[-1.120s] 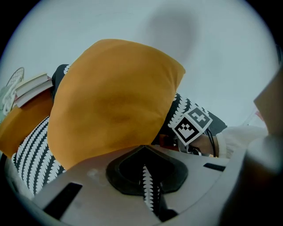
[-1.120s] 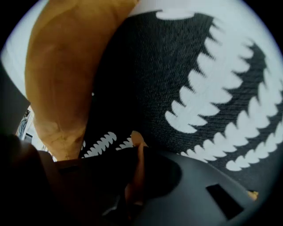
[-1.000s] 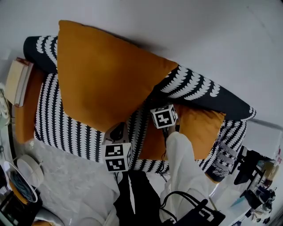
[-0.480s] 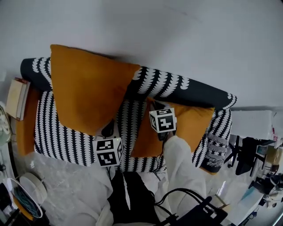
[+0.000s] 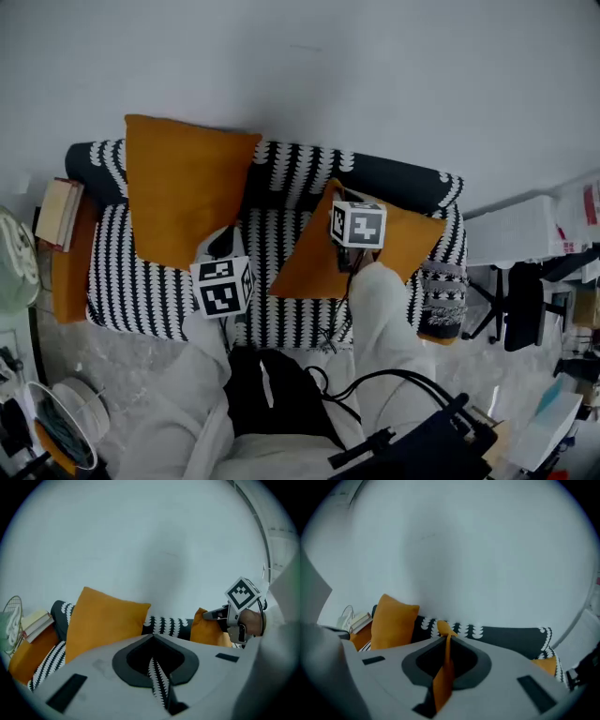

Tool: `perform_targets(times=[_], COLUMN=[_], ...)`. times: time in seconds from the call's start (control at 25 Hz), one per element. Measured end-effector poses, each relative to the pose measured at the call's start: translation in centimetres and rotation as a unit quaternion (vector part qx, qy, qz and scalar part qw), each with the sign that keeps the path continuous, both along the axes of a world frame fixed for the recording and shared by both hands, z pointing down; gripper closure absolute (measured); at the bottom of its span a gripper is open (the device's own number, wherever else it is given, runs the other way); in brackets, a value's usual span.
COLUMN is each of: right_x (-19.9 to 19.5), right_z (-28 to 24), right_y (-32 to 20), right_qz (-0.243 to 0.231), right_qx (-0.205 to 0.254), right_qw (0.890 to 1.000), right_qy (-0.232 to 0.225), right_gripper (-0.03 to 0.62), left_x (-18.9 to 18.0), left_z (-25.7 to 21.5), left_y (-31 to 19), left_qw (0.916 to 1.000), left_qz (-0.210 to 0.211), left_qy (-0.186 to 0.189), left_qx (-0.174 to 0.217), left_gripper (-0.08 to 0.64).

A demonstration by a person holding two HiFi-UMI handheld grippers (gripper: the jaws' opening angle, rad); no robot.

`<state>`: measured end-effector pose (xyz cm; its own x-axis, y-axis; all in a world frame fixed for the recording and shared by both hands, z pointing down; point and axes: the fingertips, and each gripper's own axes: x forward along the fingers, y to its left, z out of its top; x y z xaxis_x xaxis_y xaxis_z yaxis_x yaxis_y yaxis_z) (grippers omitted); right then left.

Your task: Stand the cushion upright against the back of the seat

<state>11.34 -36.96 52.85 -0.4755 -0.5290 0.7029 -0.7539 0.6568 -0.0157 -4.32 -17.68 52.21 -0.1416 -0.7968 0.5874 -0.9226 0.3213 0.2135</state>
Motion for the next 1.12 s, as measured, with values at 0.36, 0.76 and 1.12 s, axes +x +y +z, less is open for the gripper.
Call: perform_targets(times=[0.36, 0.76, 1.12], right_x=[6.3, 5.5, 1.2], right_z=[-12.6, -18.9, -20.8], right_y=[1.2, 5.4, 8.2], right_qz=[0.111, 0.193, 0.202], right_qx=[0.056, 0.064, -0.002], right_qw=[0.987, 0.962, 0.943], right_qy=[-0.102, -0.181, -0.263], right_gripper=[0.514, 0.514, 0.514], left_x=[0.6, -2.5, -5.3], left_z=[-10.1, -14.2, -16.4], left_y=[0.9, 2.6, 3.4], left_qw=[0.9950, 0.9915, 0.9897], left_qz=[0.036, 0.044, 0.026], left_qy=[-0.067, -0.072, -0.074], left_qx=[0.065, 0.098, 0.120], left_gripper=[0.555, 0.555, 0.555])
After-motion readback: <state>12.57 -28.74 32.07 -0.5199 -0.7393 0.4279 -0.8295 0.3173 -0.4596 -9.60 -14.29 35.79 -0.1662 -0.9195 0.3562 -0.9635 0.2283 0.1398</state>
